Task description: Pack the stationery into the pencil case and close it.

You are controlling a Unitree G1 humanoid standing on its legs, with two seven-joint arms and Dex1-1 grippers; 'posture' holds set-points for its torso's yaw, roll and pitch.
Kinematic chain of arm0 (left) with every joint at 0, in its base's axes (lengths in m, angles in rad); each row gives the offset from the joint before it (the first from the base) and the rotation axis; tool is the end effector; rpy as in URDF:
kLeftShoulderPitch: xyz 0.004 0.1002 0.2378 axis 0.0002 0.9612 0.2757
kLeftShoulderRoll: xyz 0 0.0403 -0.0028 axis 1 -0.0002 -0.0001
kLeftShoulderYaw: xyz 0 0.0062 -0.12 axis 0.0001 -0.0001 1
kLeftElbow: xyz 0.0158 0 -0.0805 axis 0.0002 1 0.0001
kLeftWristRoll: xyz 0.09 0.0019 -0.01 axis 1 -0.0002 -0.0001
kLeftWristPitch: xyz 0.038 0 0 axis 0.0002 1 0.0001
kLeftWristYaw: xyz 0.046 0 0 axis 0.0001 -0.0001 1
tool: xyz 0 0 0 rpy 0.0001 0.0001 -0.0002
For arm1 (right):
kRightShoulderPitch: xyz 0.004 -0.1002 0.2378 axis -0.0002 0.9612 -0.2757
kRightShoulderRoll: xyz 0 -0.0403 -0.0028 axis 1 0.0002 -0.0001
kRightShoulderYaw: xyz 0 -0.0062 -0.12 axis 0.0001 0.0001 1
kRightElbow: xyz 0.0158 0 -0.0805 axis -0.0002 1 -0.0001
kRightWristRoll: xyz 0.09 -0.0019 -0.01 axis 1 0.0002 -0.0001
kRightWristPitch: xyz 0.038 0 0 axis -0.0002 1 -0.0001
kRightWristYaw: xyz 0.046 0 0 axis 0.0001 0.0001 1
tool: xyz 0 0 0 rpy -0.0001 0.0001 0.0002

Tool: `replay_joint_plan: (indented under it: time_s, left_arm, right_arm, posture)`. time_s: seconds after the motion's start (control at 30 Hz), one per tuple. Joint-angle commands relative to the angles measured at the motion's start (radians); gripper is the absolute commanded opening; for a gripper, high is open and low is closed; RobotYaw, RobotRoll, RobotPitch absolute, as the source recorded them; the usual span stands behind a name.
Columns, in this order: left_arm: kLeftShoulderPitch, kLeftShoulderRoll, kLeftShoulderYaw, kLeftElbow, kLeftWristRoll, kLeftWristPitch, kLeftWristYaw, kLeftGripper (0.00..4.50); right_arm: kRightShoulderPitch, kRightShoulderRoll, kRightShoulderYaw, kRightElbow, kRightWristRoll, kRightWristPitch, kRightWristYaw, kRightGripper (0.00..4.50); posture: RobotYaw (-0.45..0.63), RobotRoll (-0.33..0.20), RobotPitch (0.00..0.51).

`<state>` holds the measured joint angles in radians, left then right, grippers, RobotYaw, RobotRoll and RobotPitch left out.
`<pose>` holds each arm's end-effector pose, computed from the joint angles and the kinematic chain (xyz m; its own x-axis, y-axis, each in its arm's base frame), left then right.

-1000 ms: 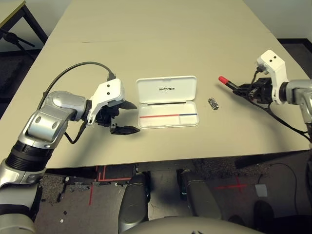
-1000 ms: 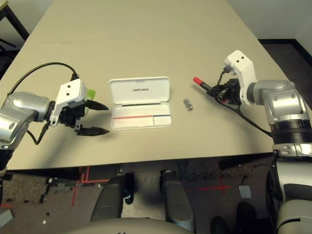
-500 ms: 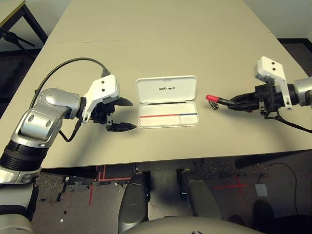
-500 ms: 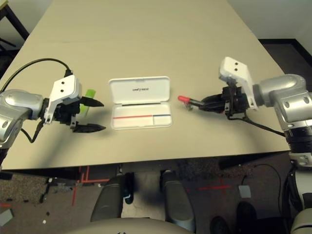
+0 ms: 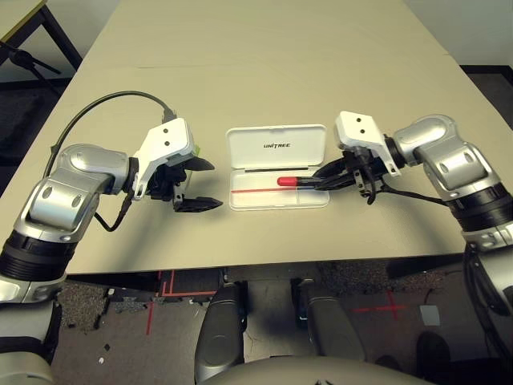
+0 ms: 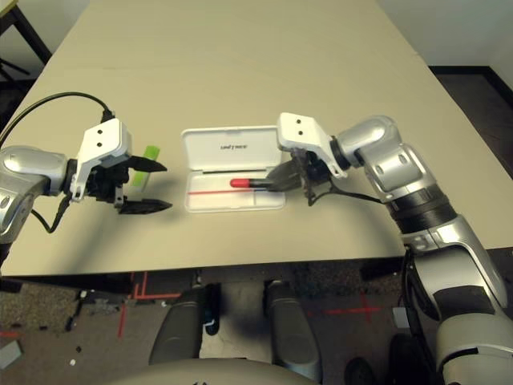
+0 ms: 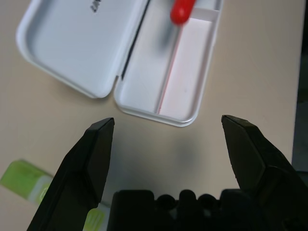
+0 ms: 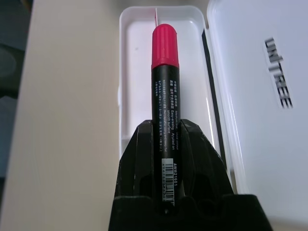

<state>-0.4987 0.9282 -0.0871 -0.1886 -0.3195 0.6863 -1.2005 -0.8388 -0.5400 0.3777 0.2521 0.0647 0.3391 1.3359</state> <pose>0.2544 0.2655 0.2033 0.3890 -0.7258 -0.5674 0.9190 0.3490 0.1837 0.3270 -0.1689 0.1842 0.1272 0.8038 -0.5812 -0.9703 -0.0208 -0.2411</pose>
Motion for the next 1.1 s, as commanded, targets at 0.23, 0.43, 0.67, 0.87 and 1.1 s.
replay_joint_plan:
  time_s: [0.23,0.43,0.67,0.87,1.1]
  left_arm:
    - [0.003,0.020,0.023,-0.008,-0.013,0.060,0.040,4.50]
    - [0.001,0.020,0.024,0.008,-0.009,0.081,0.068,4.50]
    - [-0.027,-0.001,0.022,0.036,0.014,0.140,0.173,4.50]
    - [-0.060,-0.024,0.023,0.069,0.011,0.199,0.246,4.50]
    - [-0.160,-0.099,0.042,0.171,0.012,0.314,0.364,4.50]
  right_arm:
    - [-0.041,0.090,0.033,0.115,-0.077,-0.137,-0.054,0.53]
    - [-0.046,0.108,0.032,0.154,-0.085,-0.179,-0.047,0.53]
    - [-0.044,0.120,0.012,0.163,-0.056,-0.202,-0.019,3.07]
    - [-0.041,0.120,-0.019,0.159,-0.008,-0.211,0.016,4.49]
    - [-0.025,0.097,-0.071,0.132,0.091,-0.148,0.104,4.49]
  posture:
    - [0.10,0.000,0.159]
    - [0.10,0.000,0.162]
    - [0.09,0.000,0.162]
    - [0.08,0.000,0.160]
    - [0.05,0.000,0.157]
